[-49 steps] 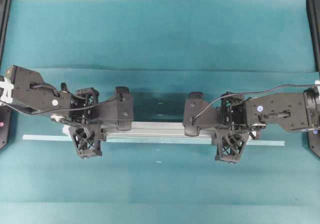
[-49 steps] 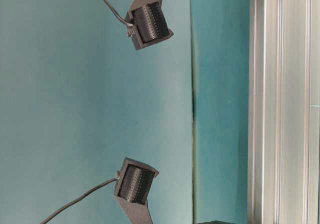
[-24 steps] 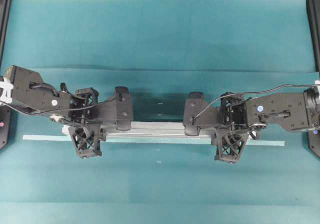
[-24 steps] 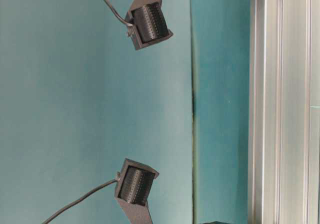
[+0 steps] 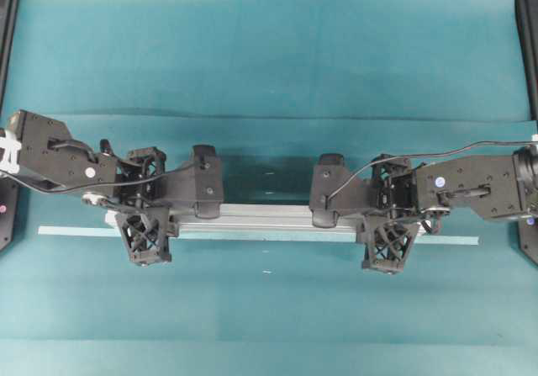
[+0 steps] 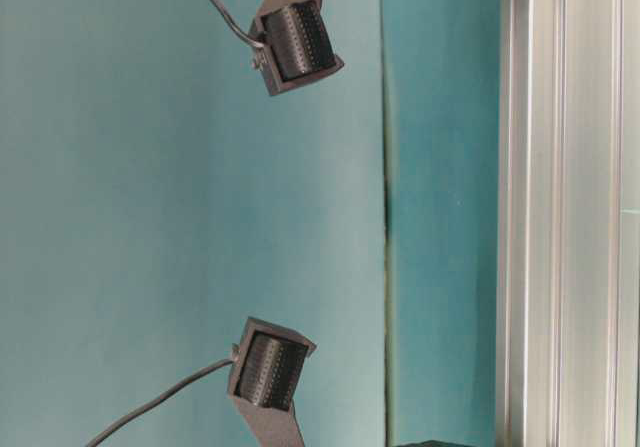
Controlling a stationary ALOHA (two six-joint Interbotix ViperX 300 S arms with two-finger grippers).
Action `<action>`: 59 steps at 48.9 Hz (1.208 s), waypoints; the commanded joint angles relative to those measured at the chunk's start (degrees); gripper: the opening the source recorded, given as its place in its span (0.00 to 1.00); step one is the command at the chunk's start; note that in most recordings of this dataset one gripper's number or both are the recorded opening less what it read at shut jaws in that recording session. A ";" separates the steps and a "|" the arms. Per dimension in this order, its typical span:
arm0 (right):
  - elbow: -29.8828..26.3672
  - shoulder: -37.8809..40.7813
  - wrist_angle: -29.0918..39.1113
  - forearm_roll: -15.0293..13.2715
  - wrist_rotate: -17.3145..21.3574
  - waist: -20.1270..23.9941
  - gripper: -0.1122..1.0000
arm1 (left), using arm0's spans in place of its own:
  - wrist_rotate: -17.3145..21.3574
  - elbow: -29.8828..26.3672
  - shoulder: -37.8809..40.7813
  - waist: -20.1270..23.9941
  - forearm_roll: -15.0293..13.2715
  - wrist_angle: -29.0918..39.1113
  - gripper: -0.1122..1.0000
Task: Lift the metal rail with both hands and move it towards you.
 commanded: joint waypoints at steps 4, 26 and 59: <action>-0.26 0.26 -0.62 0.44 2.20 -0.44 0.44 | -2.29 -0.44 -0.35 1.41 -0.53 -0.88 0.36; -0.26 0.26 -0.97 2.99 2.29 0.70 1.00 | -1.93 -0.18 -0.62 0.53 -0.44 -0.62 0.99; -2.37 -12.13 1.58 2.46 2.64 0.26 0.99 | 2.90 -1.58 -16.26 0.53 -0.44 8.79 0.98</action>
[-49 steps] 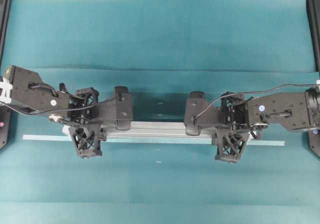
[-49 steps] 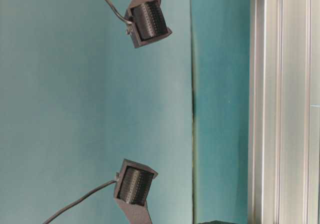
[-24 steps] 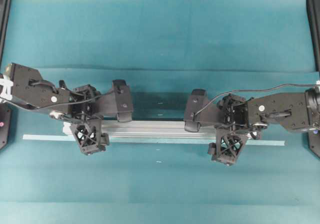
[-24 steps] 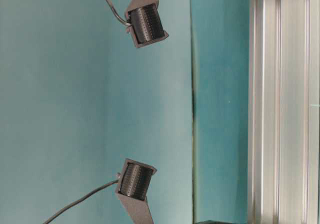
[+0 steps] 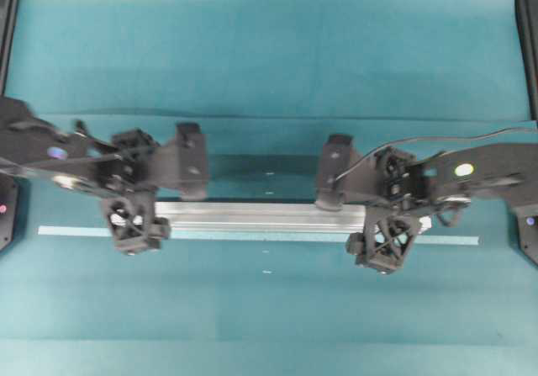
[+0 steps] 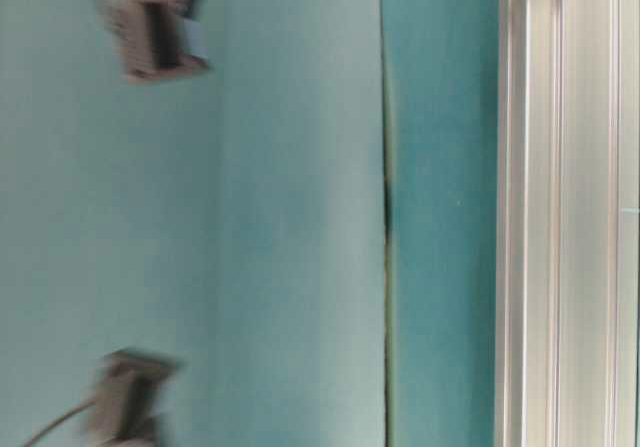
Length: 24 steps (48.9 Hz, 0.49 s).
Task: Lift the metal rail with both hands and move it towards you.
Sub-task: 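Set the rail down and open both grippers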
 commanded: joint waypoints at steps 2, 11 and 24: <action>-0.44 -4.39 -0.26 -0.09 -0.09 -0.09 0.99 | 0.70 -0.62 -5.71 -0.09 0.00 1.23 0.98; 0.35 -11.34 -0.88 -0.62 -0.26 -0.26 0.99 | 1.05 -0.44 -13.62 -0.18 0.09 1.41 0.98; 3.43 -20.13 -3.96 -2.72 -0.79 -0.26 0.99 | 1.05 2.37 -23.29 -0.18 0.09 -0.62 0.98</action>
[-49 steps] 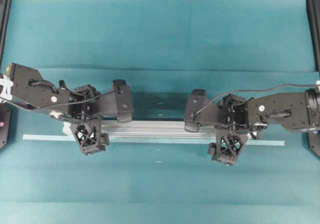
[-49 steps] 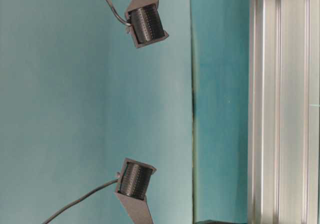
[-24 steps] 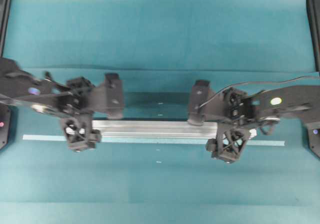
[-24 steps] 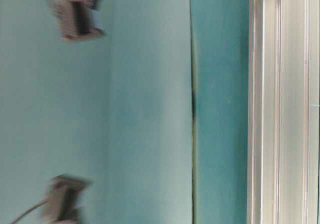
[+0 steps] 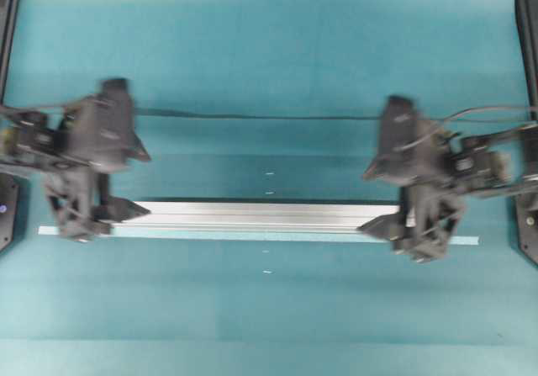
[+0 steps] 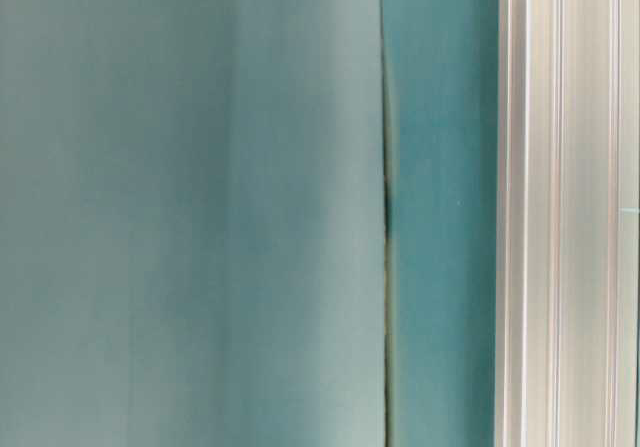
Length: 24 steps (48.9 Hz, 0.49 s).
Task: Lift the metal rail with both hands and move it towards you.
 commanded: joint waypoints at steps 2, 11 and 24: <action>1.23 -3.16 -2.81 -1.05 -0.35 -0.09 0.99 | 0.00 0.97 -4.04 -0.09 -0.09 -1.23 0.98; 4.31 -8.61 -9.23 -1.58 -0.88 0.00 0.99 | 0.00 2.64 -8.35 -0.53 0.00 -2.72 0.98; 6.77 -15.03 -11.43 -1.67 -1.32 -0.09 0.99 | 0.00 4.31 -13.71 -0.44 0.00 -7.38 0.98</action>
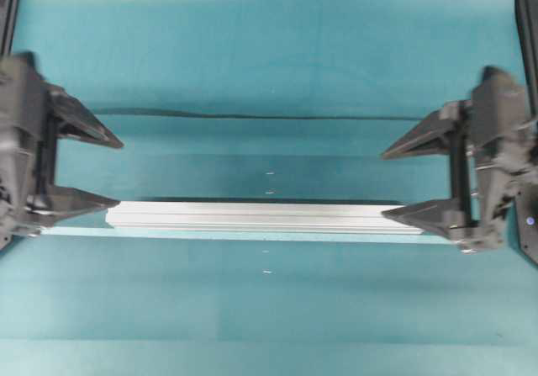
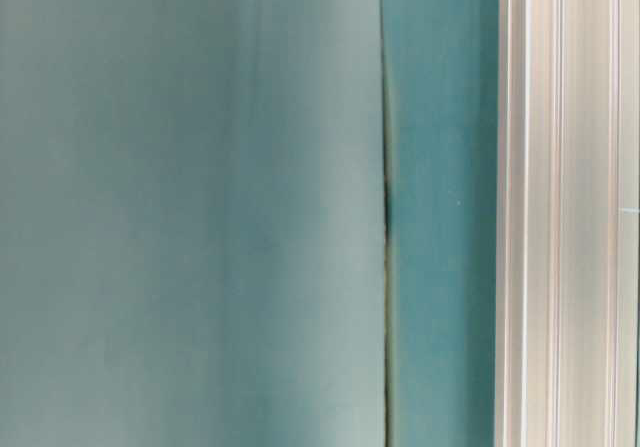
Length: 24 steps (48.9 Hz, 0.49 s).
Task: Lift the metal rail with both hands and move it towards you.
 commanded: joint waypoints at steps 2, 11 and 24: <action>0.18 -2.55 -0.62 -0.18 -0.09 0.00 0.99 | -0.09 -0.18 -1.76 -0.09 0.00 -2.11 0.97; 0.97 -6.68 -0.88 -0.18 -0.09 0.00 0.99 | 0.00 0.26 -5.01 -0.09 0.00 -2.90 0.97; 1.58 -12.13 -1.41 -0.09 0.00 -0.26 0.99 | 0.00 0.53 -9.40 -0.18 0.00 -2.90 0.97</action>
